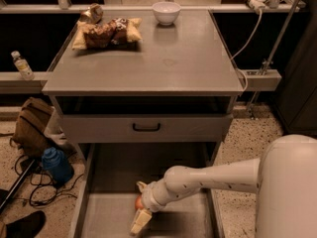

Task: Pick apple from middle drawer and place on counter

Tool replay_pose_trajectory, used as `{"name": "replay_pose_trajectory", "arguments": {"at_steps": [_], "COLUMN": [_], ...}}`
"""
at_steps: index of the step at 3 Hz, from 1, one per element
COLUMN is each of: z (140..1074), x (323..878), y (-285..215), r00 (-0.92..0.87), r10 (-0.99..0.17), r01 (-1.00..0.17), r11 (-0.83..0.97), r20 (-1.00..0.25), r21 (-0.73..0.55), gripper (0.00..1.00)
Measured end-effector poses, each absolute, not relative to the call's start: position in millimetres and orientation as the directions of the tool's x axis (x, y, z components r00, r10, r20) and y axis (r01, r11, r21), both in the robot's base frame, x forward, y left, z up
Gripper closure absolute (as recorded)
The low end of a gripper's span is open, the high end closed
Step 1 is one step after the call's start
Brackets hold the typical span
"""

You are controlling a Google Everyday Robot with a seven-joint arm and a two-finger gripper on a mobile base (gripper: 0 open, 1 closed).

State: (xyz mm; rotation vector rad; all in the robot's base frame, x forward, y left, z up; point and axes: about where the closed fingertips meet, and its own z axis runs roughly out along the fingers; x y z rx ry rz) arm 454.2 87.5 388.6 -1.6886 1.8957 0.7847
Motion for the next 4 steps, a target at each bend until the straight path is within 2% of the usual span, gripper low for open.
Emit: {"name": "replay_pose_trajectory", "arguments": {"at_steps": [4], "z": [372], "x": [454], "y": [75], "r00": [-0.17], "r10": [-0.718], "r01": [-0.985], "r11": [0.105], "r20": [-0.675], "r21": [0.137], "gripper": [0.0]}}
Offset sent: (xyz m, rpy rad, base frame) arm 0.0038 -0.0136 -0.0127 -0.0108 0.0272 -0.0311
